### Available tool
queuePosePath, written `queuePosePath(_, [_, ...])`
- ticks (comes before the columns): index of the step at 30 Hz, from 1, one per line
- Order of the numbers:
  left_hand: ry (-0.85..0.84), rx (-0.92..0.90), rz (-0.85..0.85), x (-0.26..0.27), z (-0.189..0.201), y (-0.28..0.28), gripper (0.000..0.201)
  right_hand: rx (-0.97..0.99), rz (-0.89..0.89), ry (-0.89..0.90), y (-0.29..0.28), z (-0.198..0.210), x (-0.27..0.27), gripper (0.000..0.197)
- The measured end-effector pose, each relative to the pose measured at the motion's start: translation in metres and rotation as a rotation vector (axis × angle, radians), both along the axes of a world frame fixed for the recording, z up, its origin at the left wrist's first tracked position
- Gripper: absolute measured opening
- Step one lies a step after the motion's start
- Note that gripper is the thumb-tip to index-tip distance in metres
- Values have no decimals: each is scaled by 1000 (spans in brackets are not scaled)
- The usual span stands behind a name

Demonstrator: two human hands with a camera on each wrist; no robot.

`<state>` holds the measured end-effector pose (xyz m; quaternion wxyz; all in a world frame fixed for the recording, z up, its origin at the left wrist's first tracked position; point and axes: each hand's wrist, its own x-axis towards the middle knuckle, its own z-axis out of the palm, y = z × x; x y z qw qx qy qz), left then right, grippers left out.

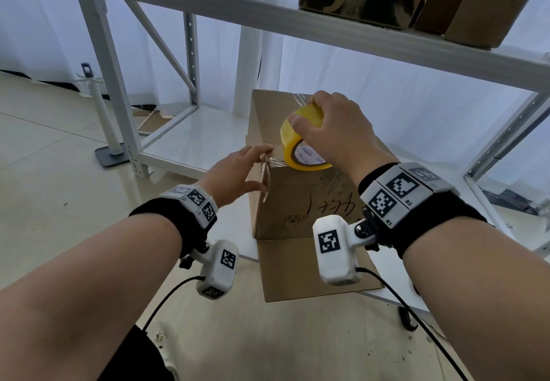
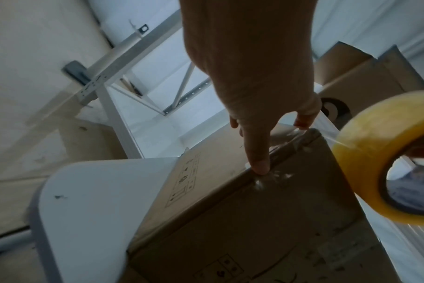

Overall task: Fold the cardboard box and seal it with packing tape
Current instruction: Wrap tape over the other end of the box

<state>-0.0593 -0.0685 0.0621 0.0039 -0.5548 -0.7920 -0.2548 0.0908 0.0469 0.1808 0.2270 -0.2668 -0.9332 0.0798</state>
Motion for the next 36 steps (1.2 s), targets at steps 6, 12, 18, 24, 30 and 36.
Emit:
queuePosePath(6, [-26, -13, -3, 1, -3, 3, 85, -7, -3, 16, 2, -1, 1, 51])
queuePosePath(12, [-20, 96, 36, 11, 9, 5, 57, 11, -2, 15, 1, -2, 1, 53])
queuePosePath(18, [100, 162, 66, 6, 23, 8, 43, -6, -1, -1, 1, 2, 2, 53])
queuePosePath(24, [270, 6, 45, 18, 11, 10, 79, 1, 1, 9, 2, 1, 2, 53])
queuePosePath(30, [227, -102, 128, 23, 3, 13, 102, 5, 0, 11, 2, 1, 1, 52])
queuePosePath(36, [122, 130, 134, 18, 17, 12, 59, -10, -15, 16, 1, 5, 0, 51])
